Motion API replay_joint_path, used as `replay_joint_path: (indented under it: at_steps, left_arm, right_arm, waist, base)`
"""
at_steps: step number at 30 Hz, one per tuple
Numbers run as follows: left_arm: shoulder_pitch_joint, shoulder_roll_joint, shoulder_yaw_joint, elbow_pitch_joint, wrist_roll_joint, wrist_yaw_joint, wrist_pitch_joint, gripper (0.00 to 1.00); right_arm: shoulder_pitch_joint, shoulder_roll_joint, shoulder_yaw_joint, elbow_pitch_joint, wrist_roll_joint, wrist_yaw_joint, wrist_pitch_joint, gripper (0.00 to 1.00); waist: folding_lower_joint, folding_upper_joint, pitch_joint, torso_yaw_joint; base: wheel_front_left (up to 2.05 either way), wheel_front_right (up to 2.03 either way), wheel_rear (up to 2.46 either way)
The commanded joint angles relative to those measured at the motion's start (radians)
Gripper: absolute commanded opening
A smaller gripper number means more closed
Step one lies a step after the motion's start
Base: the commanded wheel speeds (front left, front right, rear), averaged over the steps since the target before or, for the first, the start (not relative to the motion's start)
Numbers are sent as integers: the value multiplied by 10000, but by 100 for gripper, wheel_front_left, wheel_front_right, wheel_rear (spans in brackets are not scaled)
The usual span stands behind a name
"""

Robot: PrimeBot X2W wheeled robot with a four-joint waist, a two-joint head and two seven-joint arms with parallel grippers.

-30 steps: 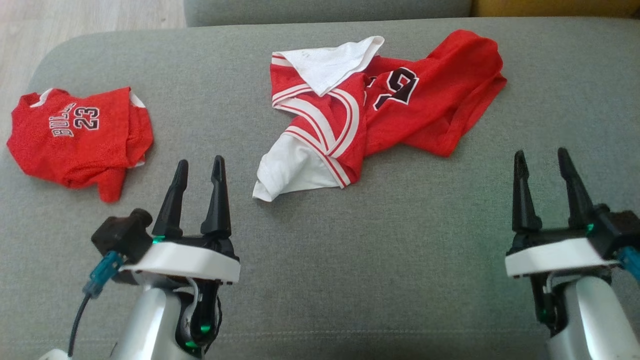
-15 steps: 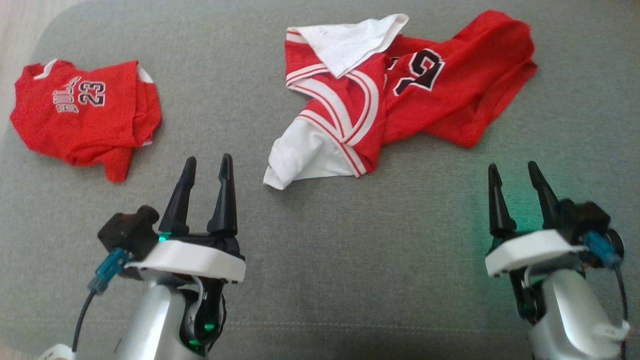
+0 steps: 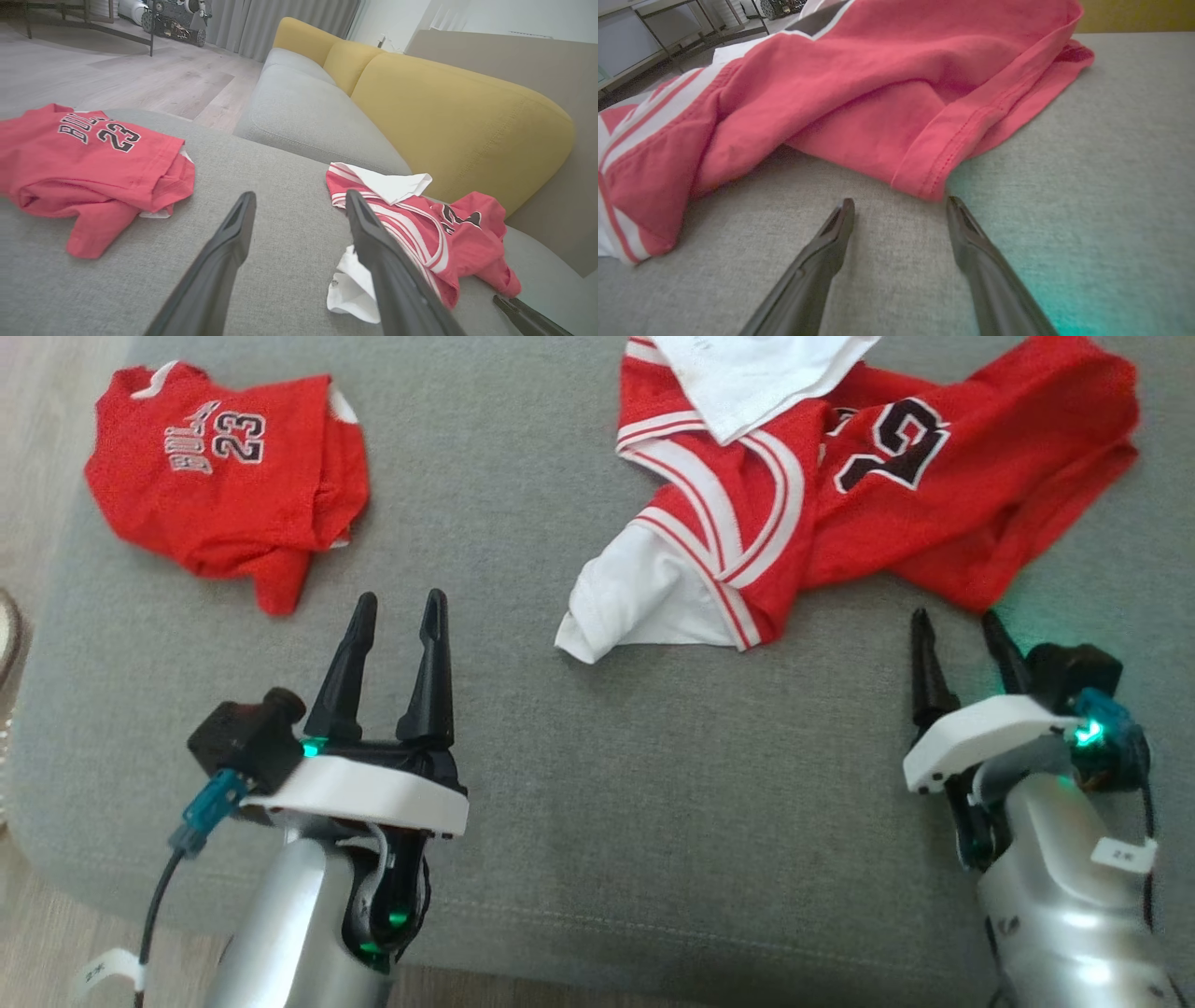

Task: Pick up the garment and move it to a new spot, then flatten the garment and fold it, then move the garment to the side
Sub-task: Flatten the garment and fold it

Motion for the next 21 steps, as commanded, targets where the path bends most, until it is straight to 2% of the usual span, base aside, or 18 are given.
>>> replay_joint_path:
  at_steps: [1, 9, 11, 12, 21]
  left_arm:
    - [-348, 81, 283, -340, 57, -2, -57, 100]
    - [-372, 81, 362, -345, 66, 13, -57, 100]
    - [-385, 81, 398, -331, 58, 40, -57, 100]
    - [-387, 81, 418, -331, 50, 50, -57, 100]
    - [-267, 81, 492, -273, -50, 57, -57, 100]
  right_arm:
    - [-380, 27, 141, 25, -116, 75, -124, 100]
    - [-959, 11, -80, 923, -336, 75, -394, 100]
    - [-1037, 16, -46, 1085, -367, 75, -443, 24]
    - [-1054, 7, -9, 1135, -414, 75, -468, 0]
    - [-838, -396, 472, 961, -784, 75, -581, 0]
  waist:
    - [0, 0, 133, 146]
    - [0, 0, 236, 233]
    - [0, 0, 183, 178]
    - [0, 0, 143, 135]
    - [0, 0, -529, -445]
  base:
    - [0, 0, 0]
    - [0, 0, 0]
    - [0, 0, 0]
    - [0, 0, 0]
    - [0, 0, 0]
